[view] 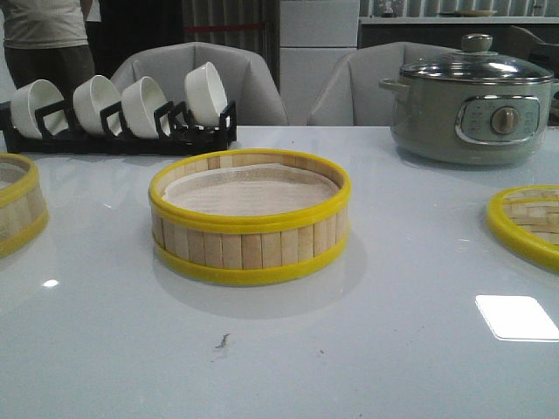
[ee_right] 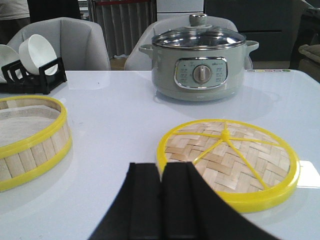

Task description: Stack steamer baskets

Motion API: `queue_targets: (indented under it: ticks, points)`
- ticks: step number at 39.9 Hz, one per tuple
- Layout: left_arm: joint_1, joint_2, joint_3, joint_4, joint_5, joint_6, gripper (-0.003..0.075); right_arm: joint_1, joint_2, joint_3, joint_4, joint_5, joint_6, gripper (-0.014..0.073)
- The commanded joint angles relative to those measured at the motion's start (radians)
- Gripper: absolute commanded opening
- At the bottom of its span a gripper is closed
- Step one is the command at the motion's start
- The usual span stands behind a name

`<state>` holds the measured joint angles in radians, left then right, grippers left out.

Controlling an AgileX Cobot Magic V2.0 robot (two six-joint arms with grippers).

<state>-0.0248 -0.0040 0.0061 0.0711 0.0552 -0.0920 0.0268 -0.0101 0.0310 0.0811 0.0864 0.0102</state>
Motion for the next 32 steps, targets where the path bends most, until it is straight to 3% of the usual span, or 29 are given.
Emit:
queue_targets:
  ticks: [1,10,16,25,32]
  points:
    - [-0.002,-0.014,0.001,0.000,-0.086,-0.006,0.0095,0.001,-0.021,-0.015,-0.004,-0.079,-0.010,0.0055]
    - [-0.009,0.043,-0.075,-0.107,-0.055,-0.006,0.0095,0.001,-0.021,-0.015,-0.004,-0.079,-0.010,0.0055]
    - [-0.052,0.327,-0.388,-0.065,0.123,-0.006,0.0095,0.001,-0.021,-0.015,-0.004,-0.079,-0.010,0.0055]
    - [-0.088,0.824,-1.025,0.076,0.509,-0.002,0.0095,0.001,-0.021,-0.015,-0.004,-0.079,-0.010,0.0055]
    - [-0.088,1.060,-1.297,0.113,0.715,0.049,0.0095,0.001,-0.021,-0.015,-0.004,-0.079,-0.010,0.0055]
